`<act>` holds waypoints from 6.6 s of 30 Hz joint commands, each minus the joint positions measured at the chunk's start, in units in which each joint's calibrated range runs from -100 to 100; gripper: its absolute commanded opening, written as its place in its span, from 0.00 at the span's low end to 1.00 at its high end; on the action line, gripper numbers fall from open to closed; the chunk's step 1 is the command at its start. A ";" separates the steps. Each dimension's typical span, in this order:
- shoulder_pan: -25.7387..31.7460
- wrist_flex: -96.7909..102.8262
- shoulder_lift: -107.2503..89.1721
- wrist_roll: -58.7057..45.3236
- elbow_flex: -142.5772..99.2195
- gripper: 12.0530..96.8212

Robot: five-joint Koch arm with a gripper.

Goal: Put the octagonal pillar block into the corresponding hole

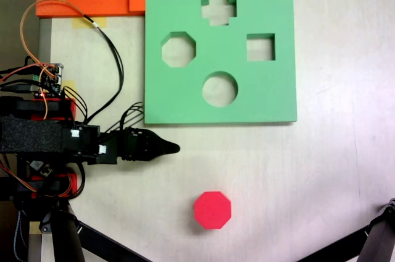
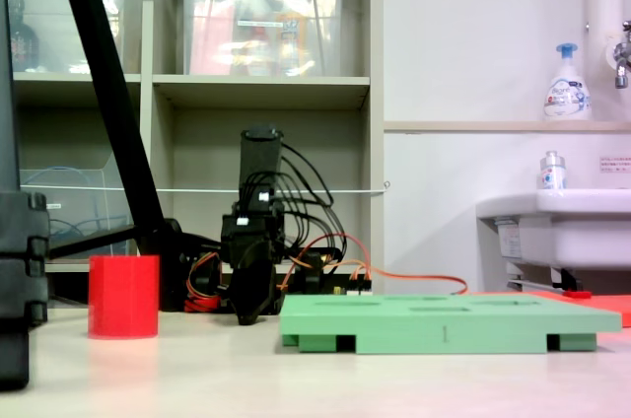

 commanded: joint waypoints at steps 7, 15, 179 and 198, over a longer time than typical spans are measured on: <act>-2.05 -5.32 -0.41 13.14 -0.88 0.41; -7.08 -39.51 -0.41 32.23 18.06 0.28; 28.96 -101.14 82.69 78.78 127.33 0.31; 29.01 -96.90 93.44 78.53 126.14 0.31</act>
